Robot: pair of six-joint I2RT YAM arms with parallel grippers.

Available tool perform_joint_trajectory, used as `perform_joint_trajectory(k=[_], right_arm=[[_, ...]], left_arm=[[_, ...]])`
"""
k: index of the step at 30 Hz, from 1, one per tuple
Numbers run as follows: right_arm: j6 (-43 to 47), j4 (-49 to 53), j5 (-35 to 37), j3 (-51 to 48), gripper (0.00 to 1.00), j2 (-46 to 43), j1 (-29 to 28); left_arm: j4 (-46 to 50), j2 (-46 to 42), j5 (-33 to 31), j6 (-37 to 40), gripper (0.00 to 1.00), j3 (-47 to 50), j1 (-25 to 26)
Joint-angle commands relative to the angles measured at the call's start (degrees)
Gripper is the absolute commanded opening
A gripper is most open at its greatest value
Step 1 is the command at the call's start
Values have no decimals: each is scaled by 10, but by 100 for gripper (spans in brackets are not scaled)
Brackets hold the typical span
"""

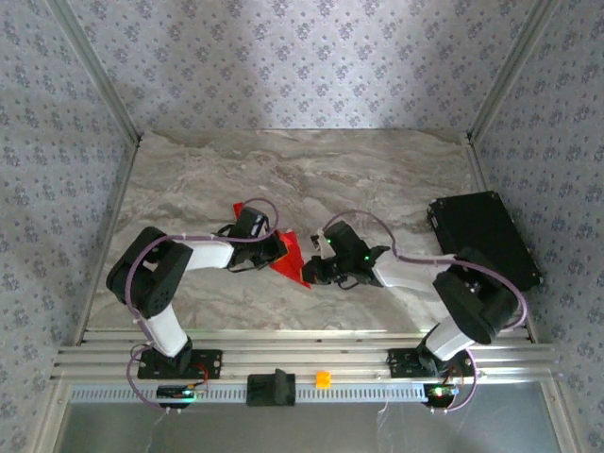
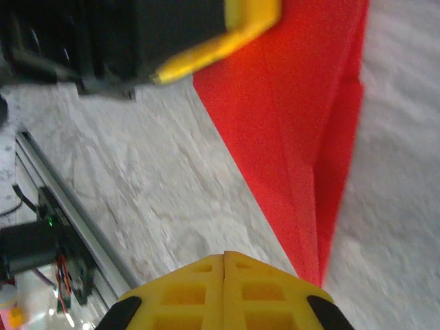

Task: Fold a paper plane with a square sheet of paper (pick it up from the middle)

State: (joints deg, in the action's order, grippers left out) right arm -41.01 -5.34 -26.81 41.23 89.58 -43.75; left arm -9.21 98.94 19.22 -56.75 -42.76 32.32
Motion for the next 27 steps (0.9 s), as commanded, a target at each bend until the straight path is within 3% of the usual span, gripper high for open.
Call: perform_joint_trajectory(k=[1,13,27], right_arm=[[-22,7,2,42,0,45,6],[-12,58,-8,125,0,145,19],[-36,6,-4,22,0,154,25]], left_arm=[[82,35,-56,14,2,17,1],[87,34,-56,17,2,13,2],[112,27,-61,47,3,-20,-1]])
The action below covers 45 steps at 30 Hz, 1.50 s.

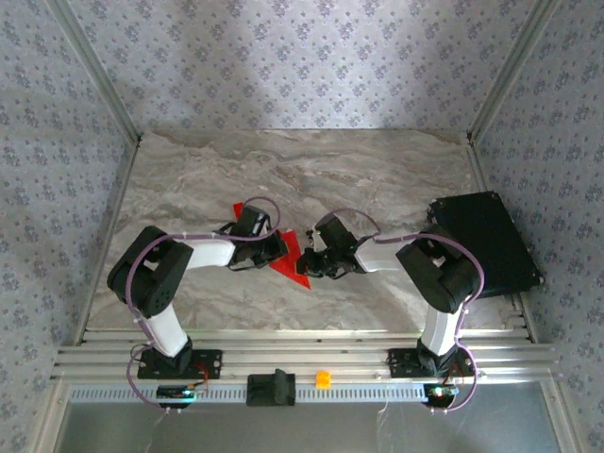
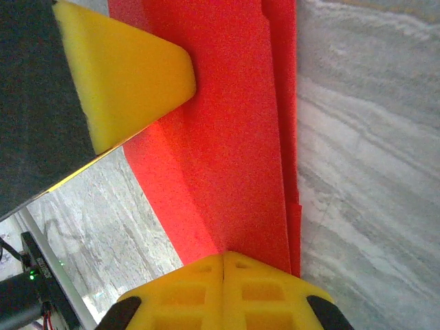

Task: Fold a paper plane with a square sheet of paper (pick it up from the middle)

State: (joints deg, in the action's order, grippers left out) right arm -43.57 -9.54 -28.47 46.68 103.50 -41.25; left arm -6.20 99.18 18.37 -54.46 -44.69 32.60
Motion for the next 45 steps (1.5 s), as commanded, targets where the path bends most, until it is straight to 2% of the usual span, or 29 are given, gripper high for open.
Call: perform_joint_trajectory(k=[1,8,14,22,30,35,41,45], right_arm=[[-11,47,12,-35,0,15,0],[-17,33,8,-55,0,15,-1],[-34,14,2,-74,0,3,-5],[-45,10,7,-96,0,-20,-8],[-44,8,10,-98,0,-18,-7],[-43,8,10,-102,0,-14,-8],[-41,3,8,-108,0,-7,-10],[-39,4,8,-112,0,-5,-11]], left_arm=[[85,21,-53,28,4,-5,-5],[126,-50,-35,73,12,-45,-5],[118,-95,2,68,11,-21,19],[64,-77,46,40,9,0,64],[12,-28,71,13,8,2,68],[30,-2,45,14,6,11,61],[67,15,-8,23,6,6,30],[84,21,-4,43,6,-18,12]])
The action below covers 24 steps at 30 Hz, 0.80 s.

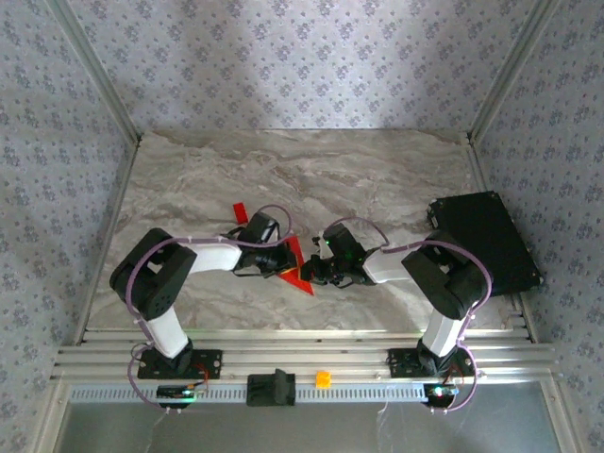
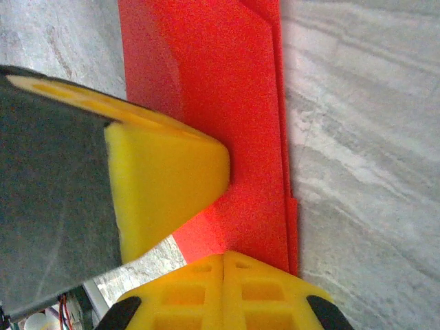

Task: Fold a paper plane with a square sheet of paper (pick it up from the middle)

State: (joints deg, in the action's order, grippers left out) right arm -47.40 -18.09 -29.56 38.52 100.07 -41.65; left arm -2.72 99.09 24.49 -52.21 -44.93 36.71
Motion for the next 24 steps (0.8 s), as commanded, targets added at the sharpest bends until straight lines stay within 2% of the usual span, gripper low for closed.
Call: perform_joint_trajectory(k=[1,11,18,24], right_arm=[[-1,89,20,-32,0,31,-7],[9,101,16,-38,0,24,-4],[26,136,18,-47,0,-3,4],[31,148,20,-59,0,-22,7]], left_arm=[[54,21,-65,26,6,-23,-31],[92,9,-59,67,7,-60,-71],[83,-92,-39,60,12,-41,-41],[37,-91,6,40,12,-19,2]])
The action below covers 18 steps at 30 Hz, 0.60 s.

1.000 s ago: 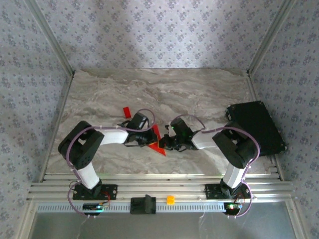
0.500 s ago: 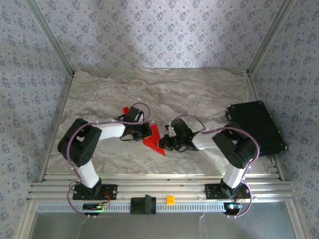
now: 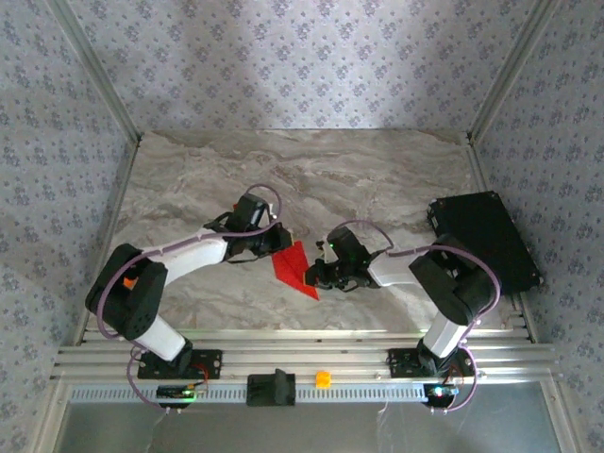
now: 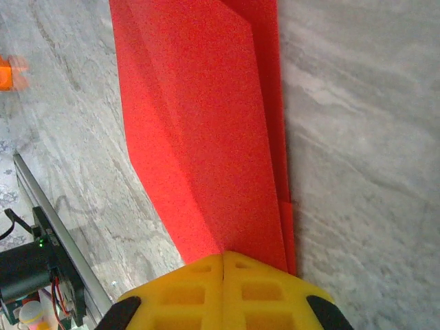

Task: Fold a paper plane with a square sheet of paper (pick it up from the middle)

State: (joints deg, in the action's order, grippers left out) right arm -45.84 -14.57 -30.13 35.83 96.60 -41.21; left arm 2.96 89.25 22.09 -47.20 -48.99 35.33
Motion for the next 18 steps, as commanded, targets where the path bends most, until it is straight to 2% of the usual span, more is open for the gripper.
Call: perform_joint_trajectory(k=[1,6,9,15,18], right_arm=[[16,114,26,-32,0,12,3],[15,115,26,-32,0,11,5],[17,113,27,-31,0,13,6],[16,106,26,-34,0,22,6],[15,100,25,-38,0,26,6]], left_arm=[[-32,16,37,-14,12,24,23],[-71,66,52,-27,10,23,43],[-75,99,43,-18,9,27,38],[-104,144,60,2,8,47,-21],[-80,155,59,26,8,34,-54]])
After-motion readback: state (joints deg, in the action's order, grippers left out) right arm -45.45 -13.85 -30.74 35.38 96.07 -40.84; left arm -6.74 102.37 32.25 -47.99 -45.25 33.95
